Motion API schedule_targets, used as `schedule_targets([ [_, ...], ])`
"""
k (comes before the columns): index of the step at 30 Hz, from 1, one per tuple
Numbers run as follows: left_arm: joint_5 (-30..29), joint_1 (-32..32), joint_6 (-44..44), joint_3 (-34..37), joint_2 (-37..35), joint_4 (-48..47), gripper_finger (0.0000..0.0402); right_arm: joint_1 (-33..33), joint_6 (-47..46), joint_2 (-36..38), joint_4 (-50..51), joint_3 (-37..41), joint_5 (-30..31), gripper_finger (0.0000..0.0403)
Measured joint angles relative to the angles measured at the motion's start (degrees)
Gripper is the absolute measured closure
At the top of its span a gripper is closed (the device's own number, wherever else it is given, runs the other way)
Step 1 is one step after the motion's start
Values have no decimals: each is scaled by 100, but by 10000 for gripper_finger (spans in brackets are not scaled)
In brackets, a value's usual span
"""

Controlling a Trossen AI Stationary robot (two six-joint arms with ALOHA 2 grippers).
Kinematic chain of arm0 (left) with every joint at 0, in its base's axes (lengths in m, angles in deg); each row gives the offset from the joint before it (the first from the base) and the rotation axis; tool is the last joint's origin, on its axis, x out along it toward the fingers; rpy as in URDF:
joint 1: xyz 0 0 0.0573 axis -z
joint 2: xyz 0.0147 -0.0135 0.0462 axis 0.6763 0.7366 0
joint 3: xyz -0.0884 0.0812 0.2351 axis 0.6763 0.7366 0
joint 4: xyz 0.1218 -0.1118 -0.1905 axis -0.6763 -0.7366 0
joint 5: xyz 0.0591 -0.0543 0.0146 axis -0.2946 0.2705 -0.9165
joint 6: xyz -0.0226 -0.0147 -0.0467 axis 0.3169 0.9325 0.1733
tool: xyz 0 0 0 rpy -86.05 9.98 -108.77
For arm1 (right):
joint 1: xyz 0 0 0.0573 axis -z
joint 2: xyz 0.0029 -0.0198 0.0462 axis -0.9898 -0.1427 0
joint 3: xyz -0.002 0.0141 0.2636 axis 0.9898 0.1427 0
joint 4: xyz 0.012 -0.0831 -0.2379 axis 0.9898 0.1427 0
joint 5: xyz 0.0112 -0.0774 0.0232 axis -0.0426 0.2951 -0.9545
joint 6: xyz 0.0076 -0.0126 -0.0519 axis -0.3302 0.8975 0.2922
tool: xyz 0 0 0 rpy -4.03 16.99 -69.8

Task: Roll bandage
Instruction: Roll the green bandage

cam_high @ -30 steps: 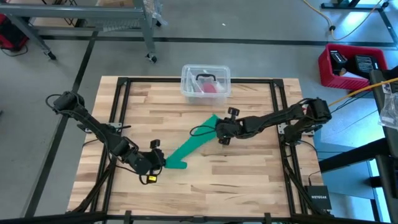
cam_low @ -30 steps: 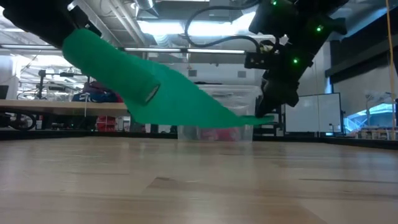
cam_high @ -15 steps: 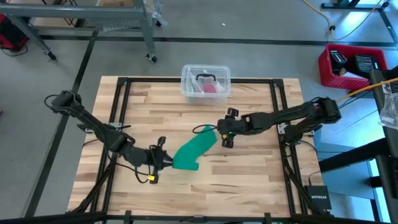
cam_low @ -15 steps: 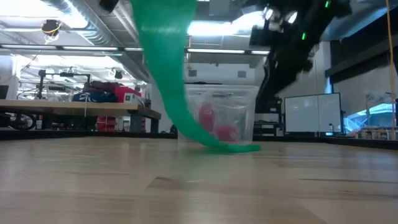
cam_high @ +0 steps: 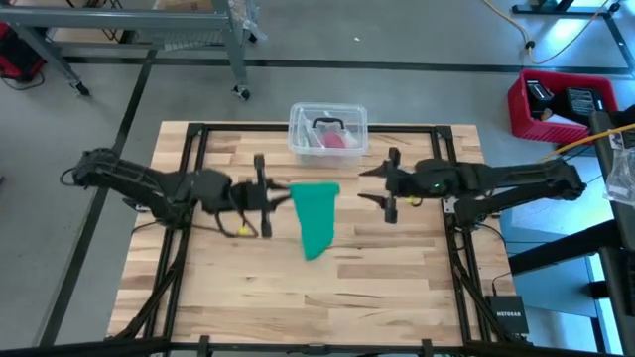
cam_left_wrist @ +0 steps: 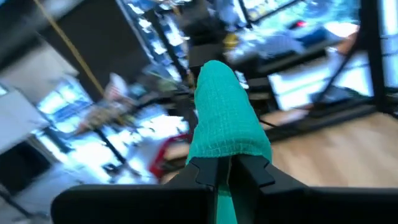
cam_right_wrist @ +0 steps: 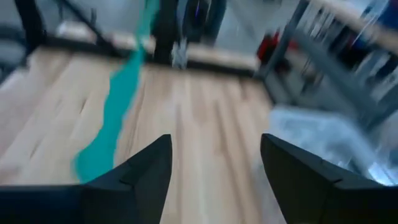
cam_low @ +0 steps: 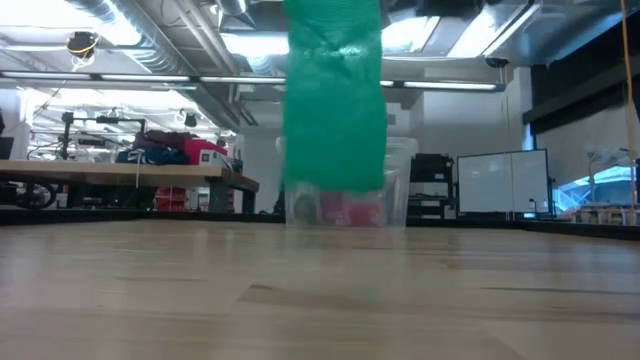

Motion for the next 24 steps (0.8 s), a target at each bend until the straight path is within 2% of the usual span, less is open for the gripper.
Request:
schedule_targets([
  [4,348,-571,-248,-26,2,339,389,331,140,52,-984,276,-351,159],
  [10,633,-1015,-113,-24,4,204,389,722,-365,-499,-1873,481,-1280,160],
  [17,1337,-1026,-181,-22,4,90,389,704,-433,-1209,-2442,481,-1278,160],
  [24,1401,-964,-187,-22,7,156,389,701,-433,-1529,-2864,481,-1242,160],
])
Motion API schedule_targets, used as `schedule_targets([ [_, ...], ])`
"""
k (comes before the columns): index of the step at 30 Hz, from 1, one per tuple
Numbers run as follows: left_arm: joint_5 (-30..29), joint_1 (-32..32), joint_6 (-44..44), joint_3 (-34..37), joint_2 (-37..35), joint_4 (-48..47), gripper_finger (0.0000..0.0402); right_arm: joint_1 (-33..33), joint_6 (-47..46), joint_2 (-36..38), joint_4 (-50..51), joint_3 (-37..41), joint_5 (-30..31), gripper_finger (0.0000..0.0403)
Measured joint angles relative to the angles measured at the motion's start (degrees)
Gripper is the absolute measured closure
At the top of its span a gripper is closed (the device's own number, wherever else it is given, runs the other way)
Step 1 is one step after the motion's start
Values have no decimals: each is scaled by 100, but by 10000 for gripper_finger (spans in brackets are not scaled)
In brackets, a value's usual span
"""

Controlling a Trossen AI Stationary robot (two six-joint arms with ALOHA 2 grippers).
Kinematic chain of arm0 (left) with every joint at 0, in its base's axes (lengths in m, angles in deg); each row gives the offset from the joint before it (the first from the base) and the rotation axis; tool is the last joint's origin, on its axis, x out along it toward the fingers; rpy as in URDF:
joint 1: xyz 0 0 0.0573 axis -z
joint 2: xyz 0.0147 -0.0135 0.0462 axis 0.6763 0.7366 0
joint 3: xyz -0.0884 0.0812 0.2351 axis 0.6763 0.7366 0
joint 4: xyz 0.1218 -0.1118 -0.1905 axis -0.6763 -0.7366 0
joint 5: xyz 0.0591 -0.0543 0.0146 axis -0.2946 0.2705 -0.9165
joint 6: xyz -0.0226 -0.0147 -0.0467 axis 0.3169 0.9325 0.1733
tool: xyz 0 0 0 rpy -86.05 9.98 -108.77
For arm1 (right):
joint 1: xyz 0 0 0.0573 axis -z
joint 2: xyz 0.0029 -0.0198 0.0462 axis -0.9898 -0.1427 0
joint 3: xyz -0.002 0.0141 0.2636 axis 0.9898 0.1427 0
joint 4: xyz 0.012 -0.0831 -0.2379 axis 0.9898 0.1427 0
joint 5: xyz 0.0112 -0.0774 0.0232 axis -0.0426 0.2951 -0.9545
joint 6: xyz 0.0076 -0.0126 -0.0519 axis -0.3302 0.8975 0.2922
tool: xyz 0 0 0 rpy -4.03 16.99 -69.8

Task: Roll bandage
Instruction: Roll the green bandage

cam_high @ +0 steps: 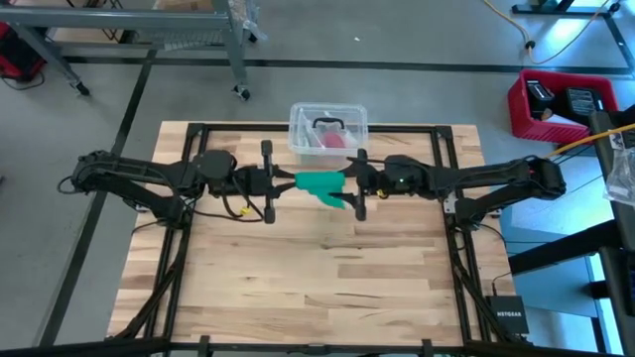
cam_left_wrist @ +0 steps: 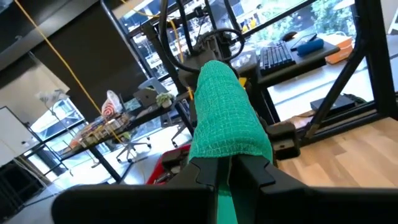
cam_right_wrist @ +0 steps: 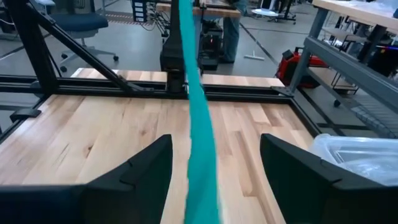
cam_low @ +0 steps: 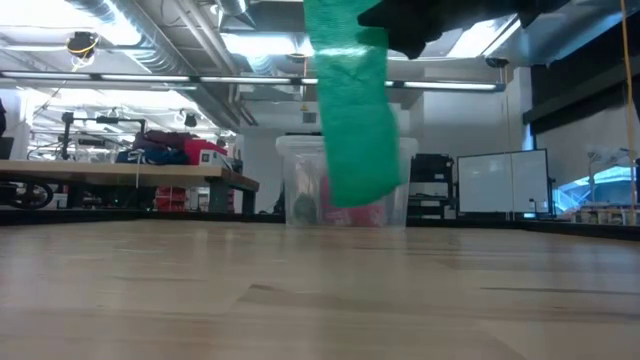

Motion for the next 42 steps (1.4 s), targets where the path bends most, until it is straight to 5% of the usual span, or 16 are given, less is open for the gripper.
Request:
schedule_targets([
  [6,-2,-2,9,0,0,6,389,1,184,-188,-179,0,63,188],
  [19,-7,-2,11,2,0,10,389,3,600,-194,44,-2,49,392],
  [23,-7,-2,11,2,0,6,389,3,399,-194,45,-2,-5,379],
  [29,-9,-2,11,2,0,6,389,3,252,-194,515,-2,-317,267],
  [33,-9,-2,11,2,0,4,389,3,437,-194,672,-2,-346,232],
  [37,-9,-2,11,2,0,12,389,3,561,-194,306,-2,-325,267],
  [42,-10,29,119,2,0,30,389,-1,1004,-193,412,-2,375,378],
])
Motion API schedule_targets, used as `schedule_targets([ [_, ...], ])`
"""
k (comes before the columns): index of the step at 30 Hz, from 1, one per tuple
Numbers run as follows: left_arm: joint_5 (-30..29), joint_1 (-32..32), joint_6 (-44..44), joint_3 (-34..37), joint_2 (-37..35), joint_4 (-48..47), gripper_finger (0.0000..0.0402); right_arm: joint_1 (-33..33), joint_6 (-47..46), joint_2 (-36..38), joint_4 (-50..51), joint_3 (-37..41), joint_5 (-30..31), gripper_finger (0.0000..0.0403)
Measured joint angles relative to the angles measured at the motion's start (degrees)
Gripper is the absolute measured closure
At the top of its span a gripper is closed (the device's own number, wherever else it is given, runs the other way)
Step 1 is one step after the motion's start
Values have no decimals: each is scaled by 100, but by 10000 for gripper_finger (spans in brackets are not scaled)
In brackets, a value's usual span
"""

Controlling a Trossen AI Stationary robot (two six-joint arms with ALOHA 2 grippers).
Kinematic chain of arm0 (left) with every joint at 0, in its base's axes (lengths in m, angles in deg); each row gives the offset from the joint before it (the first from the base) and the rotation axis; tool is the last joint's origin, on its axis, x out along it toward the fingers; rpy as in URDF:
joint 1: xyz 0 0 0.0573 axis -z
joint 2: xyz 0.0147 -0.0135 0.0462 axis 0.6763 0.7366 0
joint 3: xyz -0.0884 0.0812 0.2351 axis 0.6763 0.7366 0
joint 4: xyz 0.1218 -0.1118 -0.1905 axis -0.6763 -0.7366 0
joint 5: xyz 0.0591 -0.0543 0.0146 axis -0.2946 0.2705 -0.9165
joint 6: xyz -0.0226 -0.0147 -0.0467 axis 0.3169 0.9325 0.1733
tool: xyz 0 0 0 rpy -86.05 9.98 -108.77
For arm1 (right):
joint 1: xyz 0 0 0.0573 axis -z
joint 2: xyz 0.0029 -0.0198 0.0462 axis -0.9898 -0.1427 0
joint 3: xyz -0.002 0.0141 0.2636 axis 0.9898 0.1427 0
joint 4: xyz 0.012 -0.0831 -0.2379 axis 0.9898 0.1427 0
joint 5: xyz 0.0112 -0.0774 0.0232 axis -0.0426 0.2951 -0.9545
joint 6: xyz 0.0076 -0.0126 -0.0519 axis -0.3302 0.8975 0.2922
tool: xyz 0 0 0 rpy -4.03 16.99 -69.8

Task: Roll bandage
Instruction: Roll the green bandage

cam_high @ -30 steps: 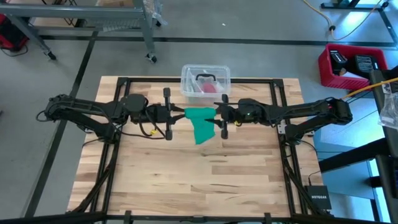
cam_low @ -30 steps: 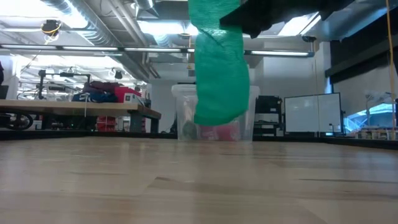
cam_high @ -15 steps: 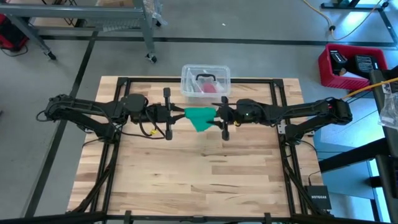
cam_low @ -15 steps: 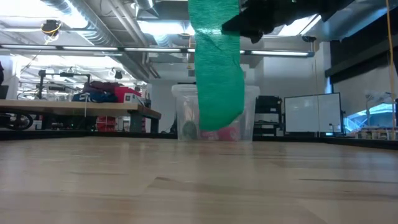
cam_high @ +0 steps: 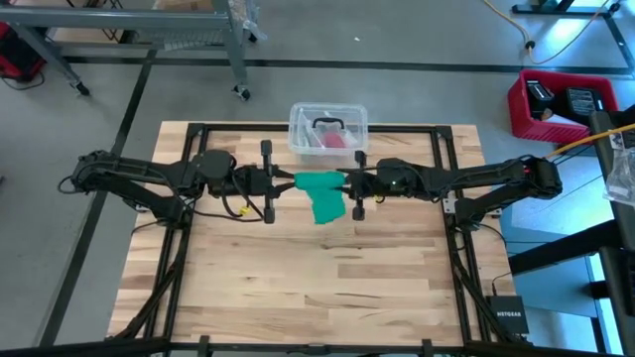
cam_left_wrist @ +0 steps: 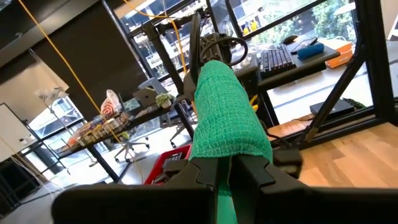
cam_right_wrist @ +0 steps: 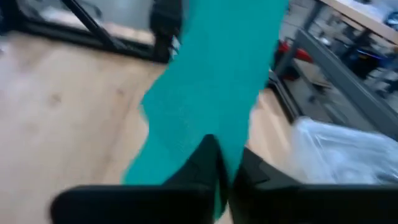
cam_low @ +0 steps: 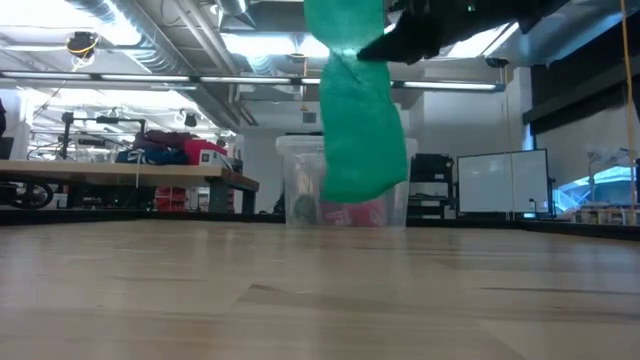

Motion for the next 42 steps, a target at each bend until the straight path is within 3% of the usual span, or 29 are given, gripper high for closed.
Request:
schedule_targets([
  [9,-3,305,392,7,-422,-291,389,1,247,449,863,0,438,397],
  [14,141,451,586,7,-801,-654,389,4,333,629,881,-2,479,399],
  [18,164,440,298,7,-838,-253,389,4,305,522,663,-4,289,400],
  [25,-99,68,-361,7,-624,393,389,-28,-210,247,385,-2,-564,401],
  [31,-984,-357,-613,7,-578,233,389,-341,-285,272,349,-2,-535,401],
  [42,-1071,-1039,-576,33,-570,-409,389,-978,-340,563,442,-278,-494,402],
])
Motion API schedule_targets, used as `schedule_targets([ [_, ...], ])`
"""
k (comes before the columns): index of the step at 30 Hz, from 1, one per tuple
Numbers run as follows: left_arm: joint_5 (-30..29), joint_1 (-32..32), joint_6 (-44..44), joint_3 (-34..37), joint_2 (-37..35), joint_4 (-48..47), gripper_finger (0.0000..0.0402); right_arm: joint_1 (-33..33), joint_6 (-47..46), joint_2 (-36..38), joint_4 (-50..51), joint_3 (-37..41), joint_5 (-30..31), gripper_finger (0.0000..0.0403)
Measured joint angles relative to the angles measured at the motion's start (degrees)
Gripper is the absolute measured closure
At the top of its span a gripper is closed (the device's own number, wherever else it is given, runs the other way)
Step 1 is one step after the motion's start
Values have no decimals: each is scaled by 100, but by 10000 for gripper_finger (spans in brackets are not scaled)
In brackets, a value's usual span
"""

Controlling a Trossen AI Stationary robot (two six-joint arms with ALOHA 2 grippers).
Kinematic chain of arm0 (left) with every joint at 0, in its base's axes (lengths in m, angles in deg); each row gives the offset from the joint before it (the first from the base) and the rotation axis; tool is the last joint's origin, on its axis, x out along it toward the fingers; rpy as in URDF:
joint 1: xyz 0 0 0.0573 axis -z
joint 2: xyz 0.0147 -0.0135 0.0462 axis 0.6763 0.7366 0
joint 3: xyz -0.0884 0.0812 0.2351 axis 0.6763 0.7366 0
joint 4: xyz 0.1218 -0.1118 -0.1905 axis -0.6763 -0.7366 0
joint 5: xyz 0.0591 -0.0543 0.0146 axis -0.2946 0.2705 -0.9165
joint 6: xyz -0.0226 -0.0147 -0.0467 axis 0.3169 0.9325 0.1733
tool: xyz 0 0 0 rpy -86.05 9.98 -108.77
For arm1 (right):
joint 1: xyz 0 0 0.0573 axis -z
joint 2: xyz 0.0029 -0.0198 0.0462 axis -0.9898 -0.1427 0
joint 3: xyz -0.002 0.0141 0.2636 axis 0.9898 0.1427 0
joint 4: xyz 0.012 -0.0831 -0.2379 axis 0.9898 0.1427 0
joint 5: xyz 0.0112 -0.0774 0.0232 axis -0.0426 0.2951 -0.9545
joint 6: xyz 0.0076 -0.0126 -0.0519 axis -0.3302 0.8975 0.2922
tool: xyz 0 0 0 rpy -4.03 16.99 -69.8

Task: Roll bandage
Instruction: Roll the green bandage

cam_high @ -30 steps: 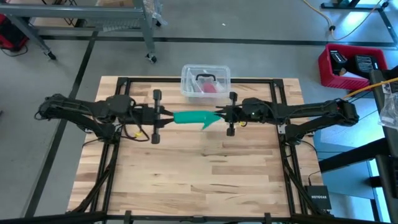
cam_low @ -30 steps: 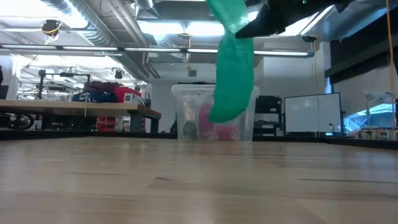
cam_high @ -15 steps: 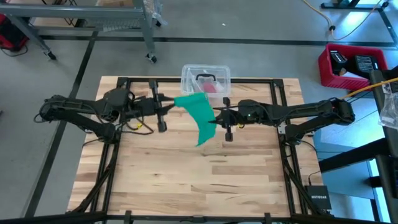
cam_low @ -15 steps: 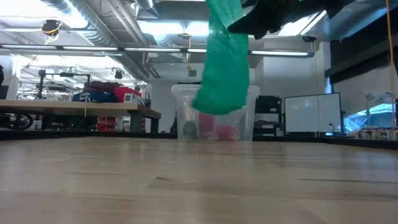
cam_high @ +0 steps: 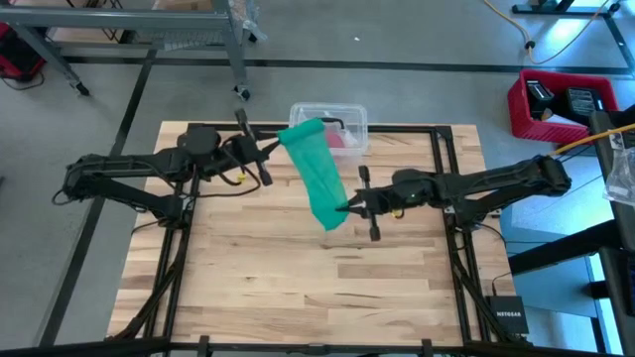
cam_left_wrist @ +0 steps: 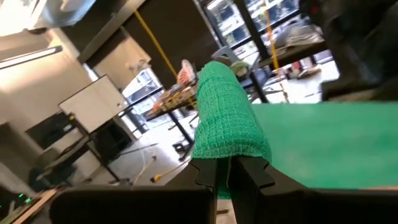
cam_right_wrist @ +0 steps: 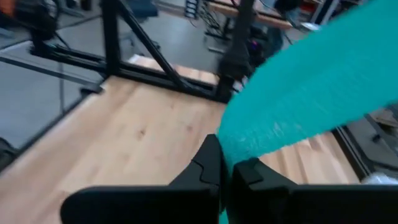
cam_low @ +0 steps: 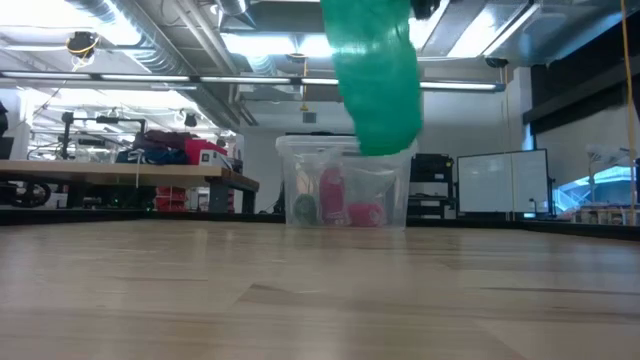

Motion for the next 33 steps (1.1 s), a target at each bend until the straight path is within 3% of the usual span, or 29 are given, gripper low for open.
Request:
schedule_targets([
  [11,-327,-282,-288,172,302,-274,389,-707,261,-2,394,-1108,-14,402],
  [16,-331,-229,-495,172,571,-507,389,-925,530,-7,844,-1747,596,402],
  [22,-329,26,-788,172,914,-612,389,-930,540,-33,909,-2256,753,402],
  [28,-334,382,-1081,168,1121,-714,389,-928,687,-35,923,-2728,1577,402],
  [33,-335,650,-1217,166,1230,-769,389,-651,668,-57,829,-3008,1658,402],
])
